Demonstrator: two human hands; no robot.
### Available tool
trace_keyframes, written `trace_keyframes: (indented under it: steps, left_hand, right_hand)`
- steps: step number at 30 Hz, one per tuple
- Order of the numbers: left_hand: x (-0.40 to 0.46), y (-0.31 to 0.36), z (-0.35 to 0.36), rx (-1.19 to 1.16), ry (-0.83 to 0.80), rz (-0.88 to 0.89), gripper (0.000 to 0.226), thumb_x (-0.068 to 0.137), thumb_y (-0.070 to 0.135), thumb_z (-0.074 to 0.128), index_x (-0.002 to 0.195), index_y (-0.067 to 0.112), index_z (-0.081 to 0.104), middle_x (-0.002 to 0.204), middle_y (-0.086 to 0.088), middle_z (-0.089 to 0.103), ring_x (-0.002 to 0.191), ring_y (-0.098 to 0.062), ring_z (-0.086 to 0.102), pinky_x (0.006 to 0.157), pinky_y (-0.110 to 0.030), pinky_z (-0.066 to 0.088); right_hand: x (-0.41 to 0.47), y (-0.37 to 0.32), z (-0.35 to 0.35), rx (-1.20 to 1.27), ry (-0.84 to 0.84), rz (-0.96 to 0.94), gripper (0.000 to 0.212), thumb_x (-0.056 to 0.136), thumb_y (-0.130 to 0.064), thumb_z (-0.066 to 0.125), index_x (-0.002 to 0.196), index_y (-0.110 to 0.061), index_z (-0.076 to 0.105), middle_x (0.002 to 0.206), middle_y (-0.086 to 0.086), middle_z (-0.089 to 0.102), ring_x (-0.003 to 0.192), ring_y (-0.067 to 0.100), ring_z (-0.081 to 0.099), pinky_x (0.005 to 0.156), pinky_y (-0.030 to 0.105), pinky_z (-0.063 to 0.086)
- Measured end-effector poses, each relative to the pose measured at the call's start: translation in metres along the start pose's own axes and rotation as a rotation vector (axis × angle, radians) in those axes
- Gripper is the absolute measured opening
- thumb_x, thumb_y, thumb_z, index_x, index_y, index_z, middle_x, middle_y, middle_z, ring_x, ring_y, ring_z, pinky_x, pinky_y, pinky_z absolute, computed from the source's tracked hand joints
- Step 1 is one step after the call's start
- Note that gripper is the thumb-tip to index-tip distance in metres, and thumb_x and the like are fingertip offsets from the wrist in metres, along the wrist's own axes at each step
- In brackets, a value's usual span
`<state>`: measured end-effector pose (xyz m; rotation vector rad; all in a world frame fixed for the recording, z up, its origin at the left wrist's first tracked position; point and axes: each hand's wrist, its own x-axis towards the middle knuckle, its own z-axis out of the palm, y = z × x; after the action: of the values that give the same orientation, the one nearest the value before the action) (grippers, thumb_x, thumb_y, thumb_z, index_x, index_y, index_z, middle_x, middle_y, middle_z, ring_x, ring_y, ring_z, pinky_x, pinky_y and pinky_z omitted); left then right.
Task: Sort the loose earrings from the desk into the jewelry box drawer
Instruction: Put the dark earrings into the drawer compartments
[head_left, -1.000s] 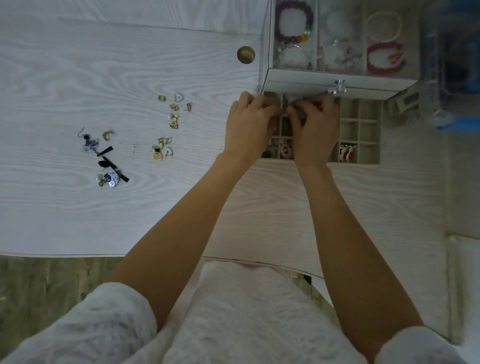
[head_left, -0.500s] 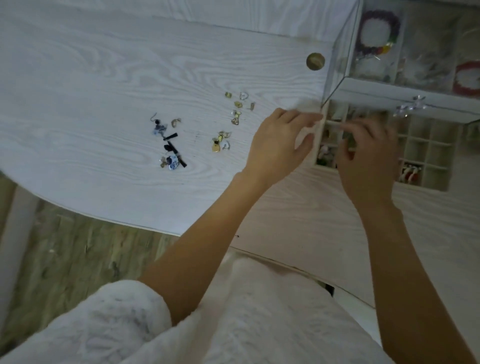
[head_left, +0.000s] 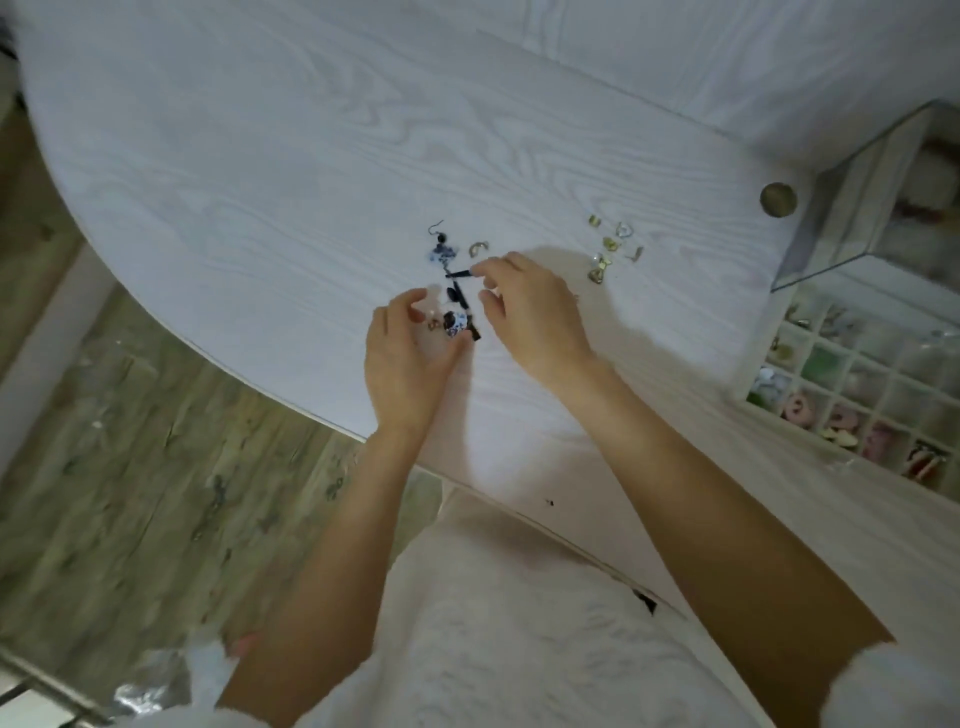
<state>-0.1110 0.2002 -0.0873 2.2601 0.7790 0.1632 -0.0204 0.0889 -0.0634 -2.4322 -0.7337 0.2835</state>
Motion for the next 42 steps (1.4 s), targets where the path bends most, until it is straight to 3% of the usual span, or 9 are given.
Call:
trace_keyframes:
  steps: [5, 10, 17, 24, 29, 32, 37, 42]
  left_hand:
    - [0.007, 0.001, 0.006, 0.051, -0.008, 0.06, 0.033, 0.074, 0.036, 0.073, 0.103, 0.025, 0.061, 0.108, 0.001, 0.053, 0.099, -0.015, 0.054, 0.071, -0.026, 0.046]
    - [0.006, -0.012, -0.001, 0.081, 0.008, 0.138, 0.019, 0.078, 0.031, 0.072, 0.095, 0.027, 0.067, 0.105, 0.001, 0.053, 0.099, -0.014, 0.049, 0.066, -0.024, 0.037]
    - [0.004, -0.024, -0.003, 0.057, -0.012, 0.289, 0.006, 0.077, 0.022, 0.07, 0.083, 0.021, 0.068, 0.099, -0.002, 0.055, 0.091, -0.017, 0.048, 0.065, -0.024, 0.04]
    - [-0.025, -0.029, 0.002, -0.003, -0.115, 0.475, 0.004, 0.081, 0.015, 0.069, 0.083, 0.013, 0.066, 0.094, -0.002, 0.064, 0.087, -0.018, 0.059, 0.069, -0.03, 0.049]
    - [-0.04, -0.02, -0.001, -0.141, -0.167, 0.32, 0.012, 0.085, 0.026, 0.058, 0.093, 0.018, 0.06, 0.09, 0.011, 0.064, 0.082, -0.008, 0.059, 0.072, -0.025, 0.049]
    - [-0.042, -0.017, -0.001, -0.054, -0.114, 0.254, 0.016, 0.084, 0.023, 0.062, 0.098, 0.018, 0.062, 0.095, 0.008, 0.065, 0.092, -0.011, 0.054, 0.073, -0.013, 0.039]
    - [-0.04, -0.018, -0.009, -0.053, -0.097, 0.191, 0.031, 0.082, 0.013, 0.065, 0.112, 0.015, 0.057, 0.105, -0.001, 0.06, 0.093, -0.01, 0.052, 0.079, -0.012, 0.035]
    - [-0.043, -0.021, -0.011, 0.08, -0.141, 0.159, 0.039, 0.079, 0.026, 0.07, 0.115, 0.016, 0.058, 0.11, -0.005, 0.057, 0.096, -0.019, 0.054, 0.081, -0.021, 0.039]
  right_hand:
    - [0.045, -0.008, 0.015, -0.217, 0.046, -0.047, 0.033, 0.088, -0.015, 0.058, 0.121, -0.012, 0.057, 0.115, 0.01, 0.054, 0.105, 0.027, 0.047, 0.084, 0.033, 0.043]
    - [0.051, -0.01, 0.024, -0.246, -0.032, -0.111, 0.027, 0.087, -0.017, 0.06, 0.114, -0.013, 0.062, 0.113, 0.01, 0.054, 0.104, 0.029, 0.045, 0.086, 0.035, 0.041]
    - [0.0, 0.012, 0.015, -0.267, 0.002, -0.172, 0.014, 0.078, -0.011, 0.071, 0.092, -0.008, 0.07, 0.1, 0.01, 0.061, 0.092, 0.03, 0.051, 0.073, 0.039, 0.049]
    - [-0.069, 0.032, 0.015, -0.268, 0.15, -0.075, 0.009, 0.086, -0.01, 0.062, 0.094, -0.008, 0.065, 0.097, 0.01, 0.06, 0.091, 0.025, 0.052, 0.076, 0.035, 0.049]
    - [-0.094, 0.033, 0.017, -0.218, 0.232, -0.037, 0.011, 0.09, -0.013, 0.058, 0.096, -0.008, 0.066, 0.098, 0.01, 0.061, 0.091, 0.021, 0.049, 0.077, 0.031, 0.045]
    - [-0.104, 0.034, 0.01, -0.086, 0.183, 0.077, 0.02, 0.084, -0.006, 0.059, 0.103, -0.008, 0.061, 0.106, 0.01, 0.057, 0.097, 0.021, 0.048, 0.08, 0.026, 0.043]
    - [-0.104, 0.034, -0.002, 0.046, 0.108, 0.15, 0.039, 0.081, -0.005, 0.062, 0.119, -0.008, 0.054, 0.119, 0.009, 0.052, 0.105, 0.022, 0.049, 0.085, 0.015, 0.035]
    - [-0.088, 0.027, 0.004, -0.025, 0.051, 0.141, 0.034, 0.082, -0.014, 0.067, 0.115, -0.011, 0.059, 0.112, 0.009, 0.058, 0.098, 0.023, 0.053, 0.074, 0.028, 0.048]
